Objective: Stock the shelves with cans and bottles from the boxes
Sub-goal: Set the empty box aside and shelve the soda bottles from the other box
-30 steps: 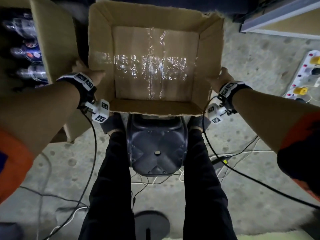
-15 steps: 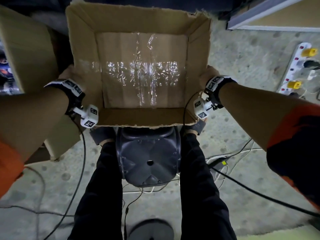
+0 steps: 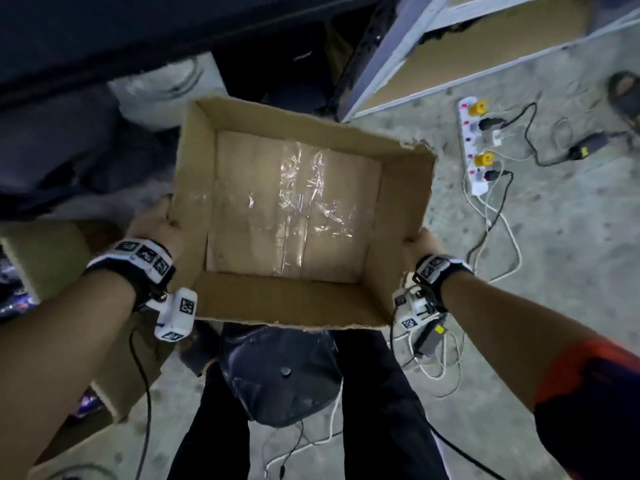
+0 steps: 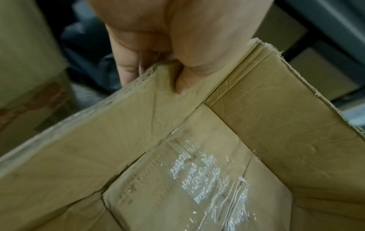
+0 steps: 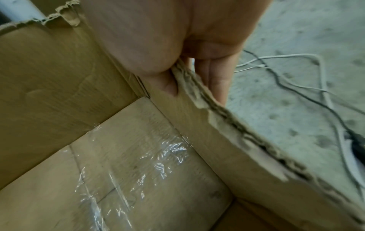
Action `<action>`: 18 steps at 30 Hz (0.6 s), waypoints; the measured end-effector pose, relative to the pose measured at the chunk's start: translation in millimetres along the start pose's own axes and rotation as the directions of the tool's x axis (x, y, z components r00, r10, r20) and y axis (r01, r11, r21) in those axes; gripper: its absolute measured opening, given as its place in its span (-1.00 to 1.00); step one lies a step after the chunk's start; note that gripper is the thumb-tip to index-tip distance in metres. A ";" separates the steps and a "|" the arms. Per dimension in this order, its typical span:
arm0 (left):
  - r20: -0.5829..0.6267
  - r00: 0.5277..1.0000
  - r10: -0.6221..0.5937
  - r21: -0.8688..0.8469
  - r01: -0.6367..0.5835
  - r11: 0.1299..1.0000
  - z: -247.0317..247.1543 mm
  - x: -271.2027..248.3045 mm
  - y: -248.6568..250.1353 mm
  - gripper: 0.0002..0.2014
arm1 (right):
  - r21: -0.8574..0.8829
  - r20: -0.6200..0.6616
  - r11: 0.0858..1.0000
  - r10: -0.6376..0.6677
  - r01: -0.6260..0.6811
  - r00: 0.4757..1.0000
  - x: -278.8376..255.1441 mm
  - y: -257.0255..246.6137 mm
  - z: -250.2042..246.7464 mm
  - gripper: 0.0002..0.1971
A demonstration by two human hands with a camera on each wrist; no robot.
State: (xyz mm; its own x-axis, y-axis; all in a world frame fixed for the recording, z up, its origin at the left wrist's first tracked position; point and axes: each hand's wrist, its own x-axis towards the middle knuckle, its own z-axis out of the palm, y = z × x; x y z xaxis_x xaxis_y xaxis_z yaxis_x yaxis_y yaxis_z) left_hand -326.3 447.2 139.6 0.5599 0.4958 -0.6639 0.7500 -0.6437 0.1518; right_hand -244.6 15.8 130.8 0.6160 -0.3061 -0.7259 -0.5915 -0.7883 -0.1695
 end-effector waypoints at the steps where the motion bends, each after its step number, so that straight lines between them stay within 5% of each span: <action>1: 0.000 0.997 0.077 0.016 -0.077 0.997 -2.3 -1.9 17.7 -0.62 | 0.012 -0.004 0.999 0.036 -0.036 0.999 -3.8 11.9 -10.0 -0.72; 5: 0.026 0.956 0.293 0.042 -0.294 0.955 2.4 -11.2 97.1 -0.69 | 0.115 -0.024 0.976 0.189 -0.185 0.982 -8.5 77.1 -36.6 -0.71; 13: 0.161 0.892 0.423 -0.010 -0.427 0.904 68.0 -13.6 270.3 -0.68 | 0.376 0.040 0.808 0.475 -0.454 0.879 31.6 207.3 -46.4 -0.65; 18: 0.204 0.824 0.528 0.153 -0.560 0.815 120.9 -7.7 370.2 -0.76 | 0.491 0.163 0.658 0.574 -0.571 0.802 51.7 254.1 -51.4 -0.70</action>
State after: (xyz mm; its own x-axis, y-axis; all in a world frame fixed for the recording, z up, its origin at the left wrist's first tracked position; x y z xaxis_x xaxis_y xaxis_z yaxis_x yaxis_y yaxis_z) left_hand -95.4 134.6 112.3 0.7857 -0.0502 -0.6166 0.2439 -0.8908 0.3833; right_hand -336.3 -227.7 84.4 0.0696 -0.6111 -0.7885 -0.9964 -0.0816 -0.0246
